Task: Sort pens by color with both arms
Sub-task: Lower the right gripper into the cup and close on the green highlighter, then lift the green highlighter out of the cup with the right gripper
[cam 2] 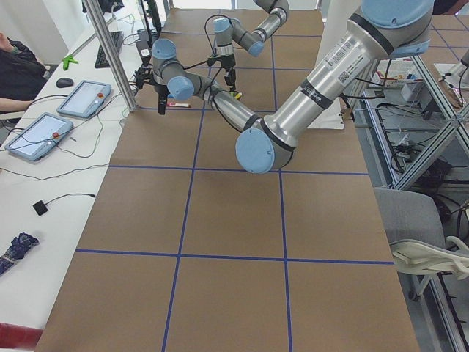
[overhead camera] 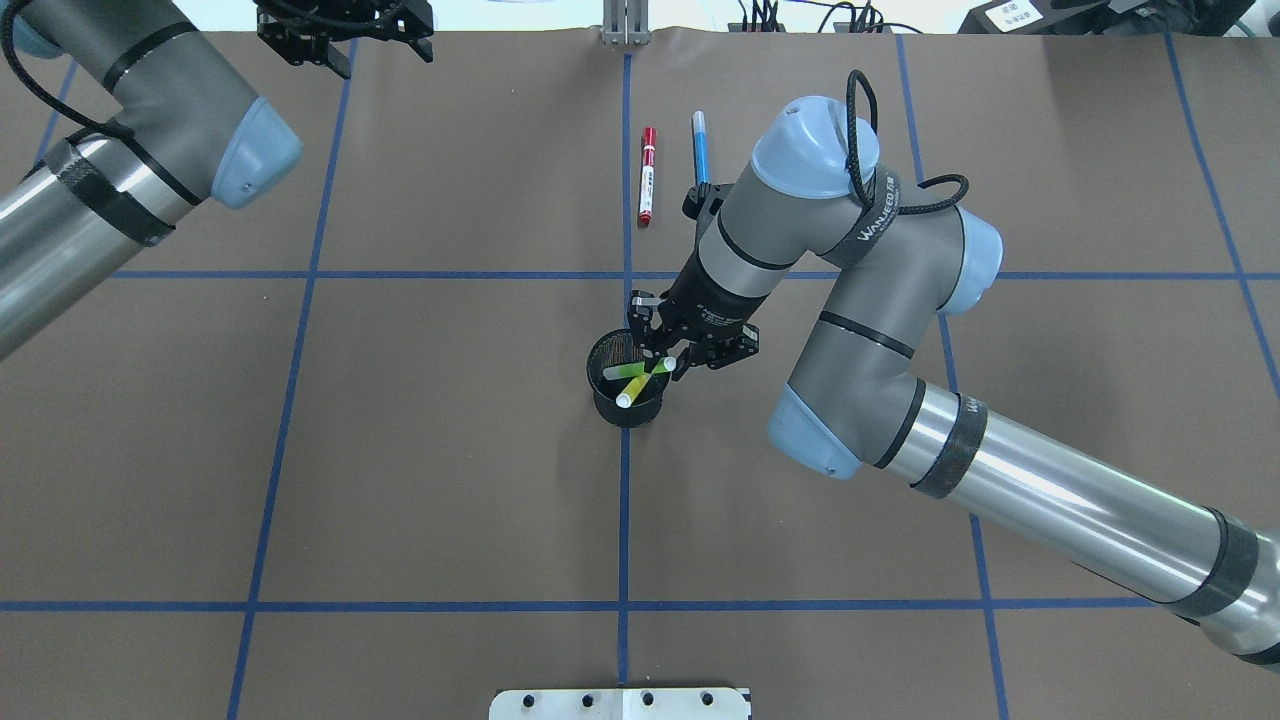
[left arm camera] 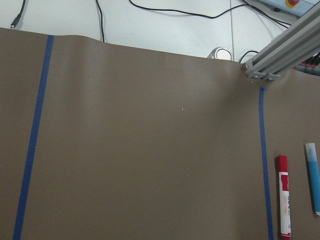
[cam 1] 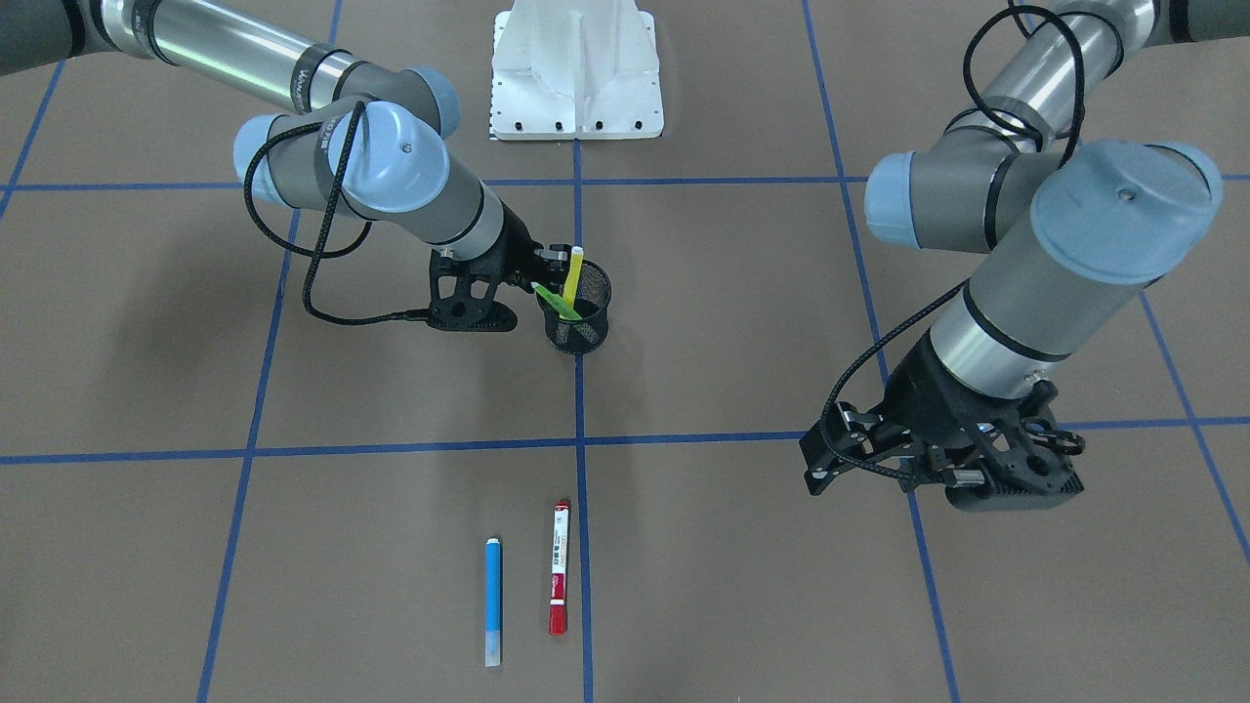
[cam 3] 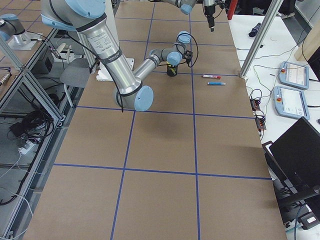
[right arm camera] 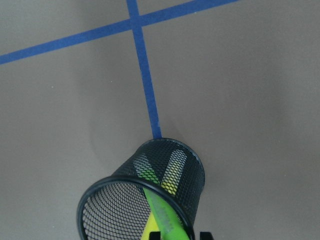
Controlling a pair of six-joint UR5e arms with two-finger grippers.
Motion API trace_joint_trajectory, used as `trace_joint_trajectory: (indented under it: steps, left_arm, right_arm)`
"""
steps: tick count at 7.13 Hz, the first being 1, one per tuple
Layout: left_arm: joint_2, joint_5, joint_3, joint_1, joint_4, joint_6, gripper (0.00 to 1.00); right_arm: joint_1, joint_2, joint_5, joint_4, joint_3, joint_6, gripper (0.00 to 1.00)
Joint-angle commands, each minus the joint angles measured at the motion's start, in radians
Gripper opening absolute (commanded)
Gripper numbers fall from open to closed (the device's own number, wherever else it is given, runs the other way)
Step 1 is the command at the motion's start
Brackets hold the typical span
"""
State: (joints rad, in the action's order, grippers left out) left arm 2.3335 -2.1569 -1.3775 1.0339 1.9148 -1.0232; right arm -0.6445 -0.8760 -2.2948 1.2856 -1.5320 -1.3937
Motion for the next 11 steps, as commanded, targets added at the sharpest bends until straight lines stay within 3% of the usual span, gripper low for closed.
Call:
trace_joint_trajectory:
  steps: [1, 4, 8, 9, 11]
  left_arm:
    - [-0.006, 0.0, 0.0, -0.002, 0.001, 0.0, 1.0]
    - [-0.006, 0.002, 0.0, -0.005, 0.001, 0.0, 1.0]
    - [-0.006, 0.002, -0.002, -0.005, 0.003, 0.0, 1.0]
    - [-0.008, 0.002, 0.0, -0.002, 0.004, 0.0, 1.0]
    - [-0.01, 0.0, -0.002, 0.001, 0.006, 0.0, 1.0]
  right_arm:
    - [-0.012, 0.002, -0.002, -0.002, -0.008, -0.001, 0.0]
    - [-0.039, 0.008, -0.003, -0.003, -0.029, -0.002, 0.0]
    - [-0.127, 0.032, 0.001, 0.0, -0.181, 0.011, 0.0]
    - [-0.148, 0.06, 0.049, 0.0, -0.181, 0.018, 0.0]
    - [-0.147, 0.094, 0.31, 0.004, -0.172, 0.063, 0.0]
